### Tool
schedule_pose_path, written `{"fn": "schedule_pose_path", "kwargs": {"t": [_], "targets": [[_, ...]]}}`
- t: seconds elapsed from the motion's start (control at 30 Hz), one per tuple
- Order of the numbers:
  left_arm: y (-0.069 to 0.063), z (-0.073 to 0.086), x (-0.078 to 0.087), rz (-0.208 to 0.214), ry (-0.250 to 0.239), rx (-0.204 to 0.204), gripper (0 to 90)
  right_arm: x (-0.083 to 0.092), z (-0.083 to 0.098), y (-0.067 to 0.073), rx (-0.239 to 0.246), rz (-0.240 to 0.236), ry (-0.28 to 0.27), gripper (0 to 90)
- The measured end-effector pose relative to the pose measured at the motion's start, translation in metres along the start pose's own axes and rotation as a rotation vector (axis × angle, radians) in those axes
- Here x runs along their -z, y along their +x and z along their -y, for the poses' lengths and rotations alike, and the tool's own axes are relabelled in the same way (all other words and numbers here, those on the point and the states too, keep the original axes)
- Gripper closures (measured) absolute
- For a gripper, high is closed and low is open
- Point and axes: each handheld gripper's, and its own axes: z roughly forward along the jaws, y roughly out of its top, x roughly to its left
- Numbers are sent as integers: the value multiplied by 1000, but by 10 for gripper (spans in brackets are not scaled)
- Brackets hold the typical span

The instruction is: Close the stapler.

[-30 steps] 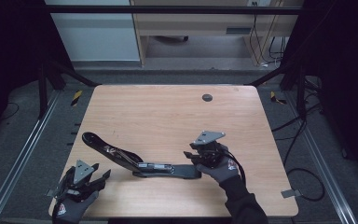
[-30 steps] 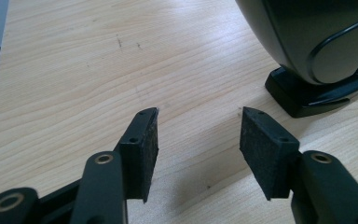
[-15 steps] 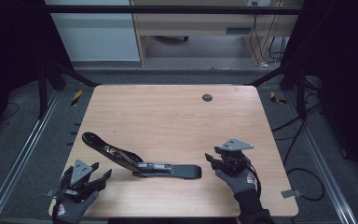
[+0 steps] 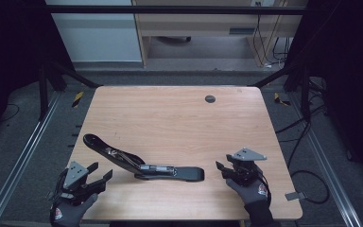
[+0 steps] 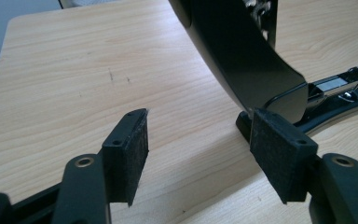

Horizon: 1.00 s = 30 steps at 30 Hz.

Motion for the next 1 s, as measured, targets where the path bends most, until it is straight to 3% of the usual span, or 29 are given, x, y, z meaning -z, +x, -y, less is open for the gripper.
{"fn": "schedule_pose_path", "kwargs": {"t": [0.2, 0.37, 1.0], "targets": [[-2, -5, 4, 0, -21, 8, 345, 4, 7, -1, -15, 7, 7, 495], [-4, -11, 7, 4, -35, 11, 323, 6, 12, 3, 11, 7, 18, 507], [-9, -33, 9, 5, -61, 3, 288, -1, 9, 20, 31, -57, 43, 547]]}}
